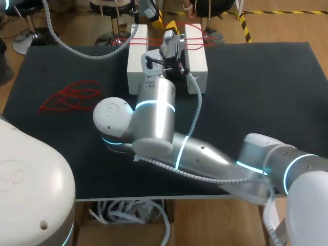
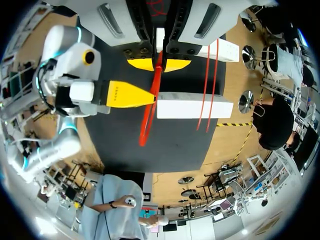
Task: Grab the tape and strap the tape.
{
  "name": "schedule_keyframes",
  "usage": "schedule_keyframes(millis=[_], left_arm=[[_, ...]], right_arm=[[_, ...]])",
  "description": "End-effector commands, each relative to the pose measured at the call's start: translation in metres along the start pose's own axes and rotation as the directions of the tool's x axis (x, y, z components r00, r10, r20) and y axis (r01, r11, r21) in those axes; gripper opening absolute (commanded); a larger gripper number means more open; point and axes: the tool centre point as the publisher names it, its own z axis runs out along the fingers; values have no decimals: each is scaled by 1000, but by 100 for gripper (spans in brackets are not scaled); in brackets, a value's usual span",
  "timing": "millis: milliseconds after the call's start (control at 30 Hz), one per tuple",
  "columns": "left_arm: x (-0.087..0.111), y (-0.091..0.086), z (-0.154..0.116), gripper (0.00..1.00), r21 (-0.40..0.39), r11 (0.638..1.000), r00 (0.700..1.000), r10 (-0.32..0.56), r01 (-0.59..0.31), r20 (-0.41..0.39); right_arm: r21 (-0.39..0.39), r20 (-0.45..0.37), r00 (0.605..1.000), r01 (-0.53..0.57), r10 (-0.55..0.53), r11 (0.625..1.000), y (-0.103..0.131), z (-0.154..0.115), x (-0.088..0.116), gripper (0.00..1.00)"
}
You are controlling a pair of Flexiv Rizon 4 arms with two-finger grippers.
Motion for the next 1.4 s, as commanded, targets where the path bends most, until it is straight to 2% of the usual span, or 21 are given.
schedule_keyframes(millis=[33,367,633,667,700,767,800,833,900,967,1000,1100,1200,1333,1400], left_arm=[[0,-1,-1,0,-3,1000,1000,-1,1,-1],[0,-1,-1,0,-3,1000,1000,-1,1,-1],[0,-1,-1,0,-3,1000,1000,-1,1,-1],[0,-1,-1,0,-3,1000,1000,-1,1,-1],[0,-1,-1,0,-3,1000,1000,-1,1,-1],[0,-1,-1,0,-3,1000,1000,-1,1,-1],[0,-1,-1,0,-3,1000,1000,-1,1,-1],[0,-1,-1,0,-3,1000,1000,-1,1,-1],[0,-1,-1,0,-3,1000,1000,-1,1,-1],[0,-1,-1,0,-3,1000,1000,-1,1,-1],[0,-1,-1,0,-3,1000,1000,-1,1,-1],[0,-1,-1,0,-3,1000,1000,-1,1,-1],[15,17,-8,0,-40,999,1000,-17,17,-10],[33,60,-25,0,-105,994,996,-51,43,-69],[43,89,-34,0,-127,990,993,-78,66,-93]], right_arm=[[28,-7,1000,3,-3,1000,11,1,-3,0],[24,-2,1000,6,-6,1000,12,1,-3,0],[-39,21,999,-30,31,999,-11,-12,-4,0],[-51,28,999,-32,33,998,-15,-15,-3,10],[-64,33,999,-32,34,997,-19,-19,-2,31],[-82,45,998,-31,34,996,-25,-28,0,53],[-93,51,998,-29,33,995,-28,-31,1,62],[-103,56,998,-27,32,994,-30,-35,2,57],[-125,70,997,-27,36,992,-38,-42,3,61],[-157,82,995,-39,53,987,-49,-49,2,89],[-179,94,993,-60,78,982,-58,-52,2,100],[-214,126,982,-111,140,970,-72,-54,3,100],[-214,126,982,-111,140,970,-72,-54,3,100],[-214,126,982,-111,140,970,-72,-54,3,100],[-214,126,982,-111,140,970,-72,-54,3,100]])
